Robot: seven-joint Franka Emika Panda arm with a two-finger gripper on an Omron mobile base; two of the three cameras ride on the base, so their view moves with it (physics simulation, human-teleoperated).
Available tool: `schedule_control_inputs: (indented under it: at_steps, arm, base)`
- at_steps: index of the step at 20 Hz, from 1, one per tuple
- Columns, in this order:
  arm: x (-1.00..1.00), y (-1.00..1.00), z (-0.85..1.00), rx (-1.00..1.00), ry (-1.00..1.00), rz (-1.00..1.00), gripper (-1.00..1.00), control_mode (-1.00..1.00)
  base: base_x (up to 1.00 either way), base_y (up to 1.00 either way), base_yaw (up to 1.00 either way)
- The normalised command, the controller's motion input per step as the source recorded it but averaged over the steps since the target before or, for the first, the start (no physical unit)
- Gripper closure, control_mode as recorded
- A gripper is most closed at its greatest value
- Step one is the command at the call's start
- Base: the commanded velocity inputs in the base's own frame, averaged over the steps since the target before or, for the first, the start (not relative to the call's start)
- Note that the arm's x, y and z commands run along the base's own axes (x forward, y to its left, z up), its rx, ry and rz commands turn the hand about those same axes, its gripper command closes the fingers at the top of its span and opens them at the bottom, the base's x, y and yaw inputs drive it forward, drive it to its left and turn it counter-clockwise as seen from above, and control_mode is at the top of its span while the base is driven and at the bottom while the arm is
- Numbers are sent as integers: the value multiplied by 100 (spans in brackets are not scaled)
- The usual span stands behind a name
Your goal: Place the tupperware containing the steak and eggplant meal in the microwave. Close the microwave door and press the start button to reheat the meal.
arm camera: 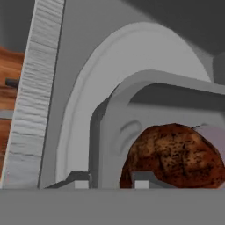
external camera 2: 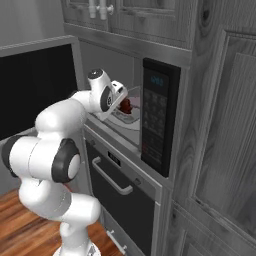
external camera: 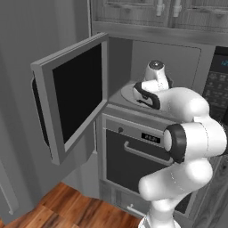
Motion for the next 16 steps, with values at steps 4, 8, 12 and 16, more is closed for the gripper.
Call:
schedule_control_inputs:
  at_steps: [4, 8, 12, 16]
  arm:
    - [25, -12, -30, 0, 3, 0, -100, -100]
    - [-42, 0, -10, 0, -13, 0, -100, -100]
    - [-100, 13, 0, -10, -47, 0, -100, -100]
    - [-100, 35, 0, -19, -58, 0, -100, -100]
  base:
    - [0, 0, 0]
    - [0, 0, 0]
    - [0, 0, 0]
    - [0, 0, 0]
